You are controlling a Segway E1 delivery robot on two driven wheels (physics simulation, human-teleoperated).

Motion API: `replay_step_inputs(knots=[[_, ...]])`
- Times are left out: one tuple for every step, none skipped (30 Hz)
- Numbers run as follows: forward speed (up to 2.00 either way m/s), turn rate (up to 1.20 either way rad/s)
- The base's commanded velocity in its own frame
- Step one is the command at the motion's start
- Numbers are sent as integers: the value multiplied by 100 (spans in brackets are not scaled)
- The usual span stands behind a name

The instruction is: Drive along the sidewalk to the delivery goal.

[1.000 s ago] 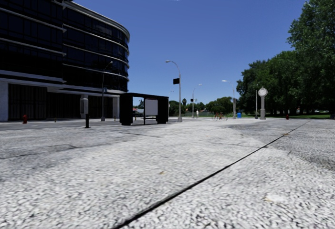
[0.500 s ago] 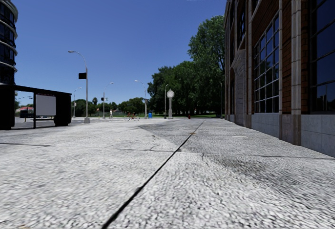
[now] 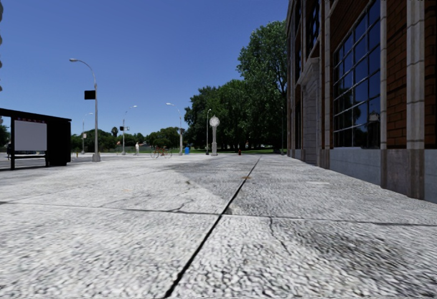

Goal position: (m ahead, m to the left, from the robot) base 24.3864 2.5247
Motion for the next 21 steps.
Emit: replay_step_inputs(knots=[[200,0],[200,0],[200,0],[200,0],[200,0],[200,0],[200,0],[200,0],[200,0],[200,0],[200,0],[200,0],[200,0],[200,0],[200,0],[200,0],[200,0],[200,0],[200,0],[200,0],[200,0]])
